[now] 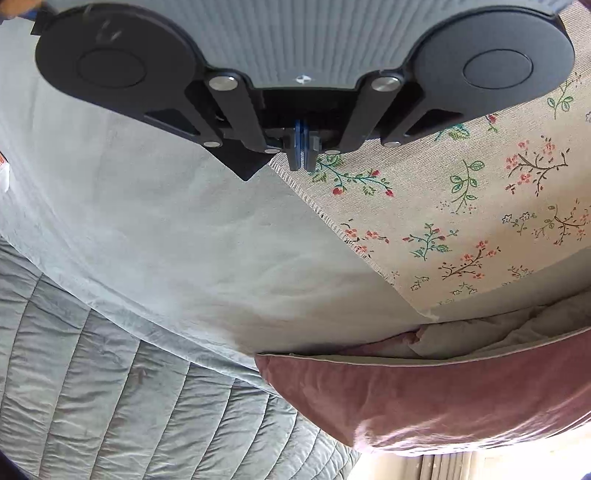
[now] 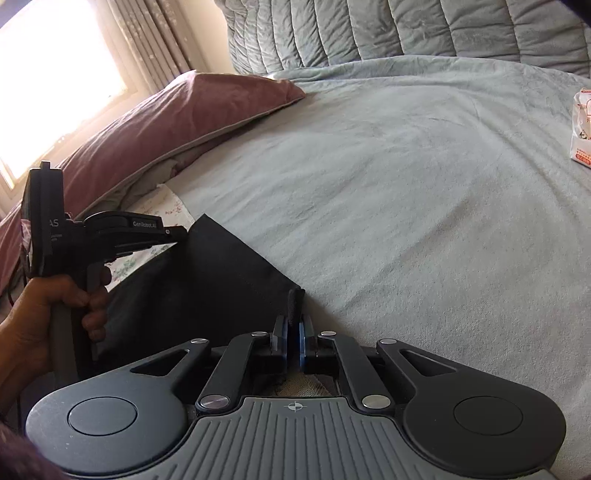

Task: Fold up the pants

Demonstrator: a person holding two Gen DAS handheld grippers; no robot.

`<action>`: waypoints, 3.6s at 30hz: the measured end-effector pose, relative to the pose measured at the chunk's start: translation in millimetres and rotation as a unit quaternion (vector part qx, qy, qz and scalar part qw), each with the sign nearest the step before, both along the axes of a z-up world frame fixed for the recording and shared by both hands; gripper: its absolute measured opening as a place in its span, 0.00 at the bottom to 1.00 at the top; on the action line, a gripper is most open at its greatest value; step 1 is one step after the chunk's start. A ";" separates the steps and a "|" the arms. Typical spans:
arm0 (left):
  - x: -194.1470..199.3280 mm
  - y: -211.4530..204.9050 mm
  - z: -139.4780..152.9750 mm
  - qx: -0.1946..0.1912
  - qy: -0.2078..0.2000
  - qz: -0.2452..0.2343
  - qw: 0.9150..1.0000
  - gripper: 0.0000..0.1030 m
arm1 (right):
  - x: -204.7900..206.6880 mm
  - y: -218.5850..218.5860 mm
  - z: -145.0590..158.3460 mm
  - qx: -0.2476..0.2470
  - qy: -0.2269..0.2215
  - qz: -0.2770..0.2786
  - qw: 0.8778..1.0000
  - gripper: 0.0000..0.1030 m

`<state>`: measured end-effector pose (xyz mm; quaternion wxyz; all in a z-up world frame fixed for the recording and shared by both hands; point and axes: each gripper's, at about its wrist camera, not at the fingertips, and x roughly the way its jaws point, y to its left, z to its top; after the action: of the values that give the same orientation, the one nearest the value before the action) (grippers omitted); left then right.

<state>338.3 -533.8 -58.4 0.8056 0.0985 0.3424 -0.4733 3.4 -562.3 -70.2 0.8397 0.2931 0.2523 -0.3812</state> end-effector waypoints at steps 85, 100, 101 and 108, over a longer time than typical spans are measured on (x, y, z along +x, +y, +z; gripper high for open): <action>-104.4 630.5 19.4 0.073 0.054 0.526 0.846 1.00 | 232.8 434.1 47.7 -0.126 0.062 0.551 0.823 0.94; -90.0 640.2 12.6 0.062 0.065 0.545 0.834 1.00 | 388.5 479.5 14.2 -0.182 0.119 0.627 0.748 0.82; -89.4 640.0 12.3 0.062 0.065 0.545 0.834 1.00 | 395.2 482.2 11.7 -0.187 0.124 0.629 0.744 0.80; -85.9 642.9 11.3 0.057 0.073 0.546 0.833 1.00 | 428.6 481.4 1.7 -0.157 0.143 0.638 0.740 0.53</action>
<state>252.5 109.1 -47.0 0.8988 -0.0937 0.4243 0.0577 431.9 -80.9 -68.5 0.8747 -0.1305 0.4338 0.1722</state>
